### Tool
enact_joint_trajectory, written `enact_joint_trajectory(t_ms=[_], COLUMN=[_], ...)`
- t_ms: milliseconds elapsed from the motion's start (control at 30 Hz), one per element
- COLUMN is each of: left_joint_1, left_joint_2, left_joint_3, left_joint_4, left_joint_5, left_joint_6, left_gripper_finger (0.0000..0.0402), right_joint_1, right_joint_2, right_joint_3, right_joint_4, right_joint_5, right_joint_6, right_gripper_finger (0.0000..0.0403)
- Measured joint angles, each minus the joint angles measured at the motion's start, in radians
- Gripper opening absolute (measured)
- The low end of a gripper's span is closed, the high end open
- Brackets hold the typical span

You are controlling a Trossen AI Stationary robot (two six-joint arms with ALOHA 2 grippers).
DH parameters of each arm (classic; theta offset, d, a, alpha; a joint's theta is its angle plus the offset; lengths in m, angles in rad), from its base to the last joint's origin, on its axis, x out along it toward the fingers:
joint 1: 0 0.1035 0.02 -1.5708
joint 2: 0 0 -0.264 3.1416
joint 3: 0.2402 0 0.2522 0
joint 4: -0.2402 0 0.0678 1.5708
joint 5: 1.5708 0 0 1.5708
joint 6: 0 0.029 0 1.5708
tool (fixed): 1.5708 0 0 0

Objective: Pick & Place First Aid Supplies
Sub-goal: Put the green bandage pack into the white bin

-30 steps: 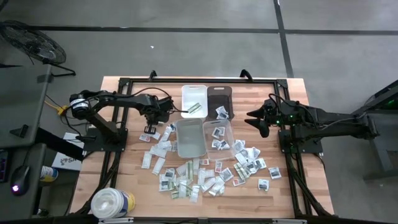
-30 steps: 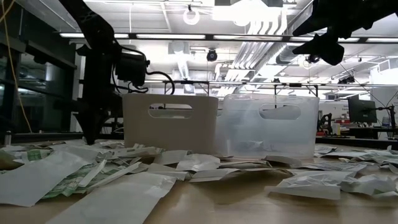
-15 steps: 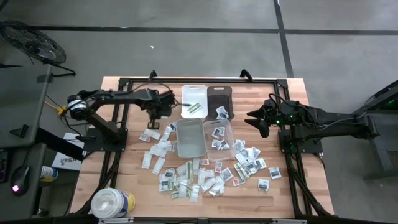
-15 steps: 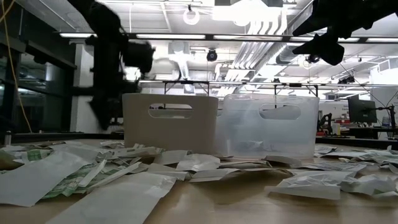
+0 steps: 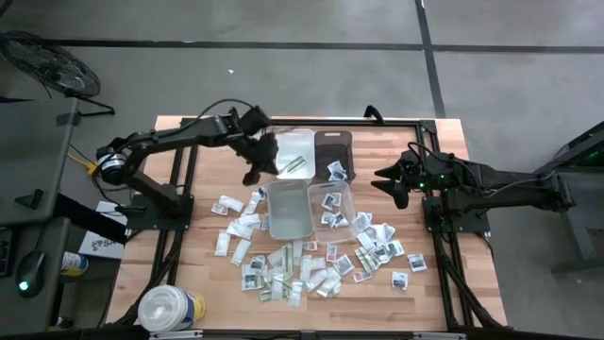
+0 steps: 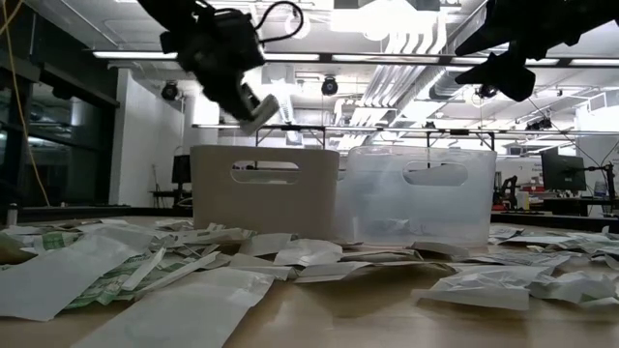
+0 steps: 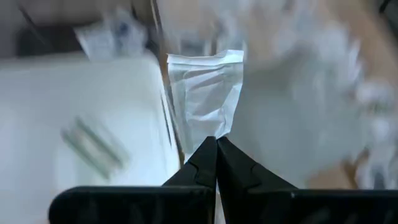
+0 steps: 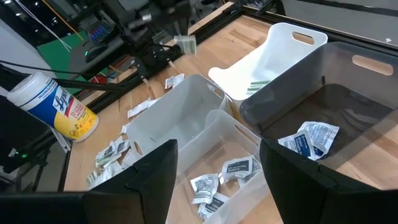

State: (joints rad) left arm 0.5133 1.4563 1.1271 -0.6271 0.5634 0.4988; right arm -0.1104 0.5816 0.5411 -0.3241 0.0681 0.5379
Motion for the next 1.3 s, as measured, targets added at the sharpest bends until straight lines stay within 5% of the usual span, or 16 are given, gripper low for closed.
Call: enact_joint_trajectory(t_ms=[333,833,1300], left_joint_1=[0.110,0.093,0.095], left_joint_2=[0.005,0.150,0.166], left_joint_3=[0.002,0.003,0.002], left_joint_4=[0.212,0.239,0.268], left_joint_5=[0.188,-0.215,-0.199], left_joint_6=[-0.197,-0.304,-0.273], left_gripper_finger=[0.0000,0.0000,0.0025], right_joint_1=[0.000,0.000,0.000], right_joint_2=[0.000,0.000,0.000], right_joint_3=[0.000,0.000,0.000], right_joint_4=[0.000,0.000,0.000], right_joint_5=[-0.005,-0.005,-0.005], right_joint_6=[-0.023,-0.047,-0.041], right_gripper_finger=[0.0222,0.0222,0.0222])
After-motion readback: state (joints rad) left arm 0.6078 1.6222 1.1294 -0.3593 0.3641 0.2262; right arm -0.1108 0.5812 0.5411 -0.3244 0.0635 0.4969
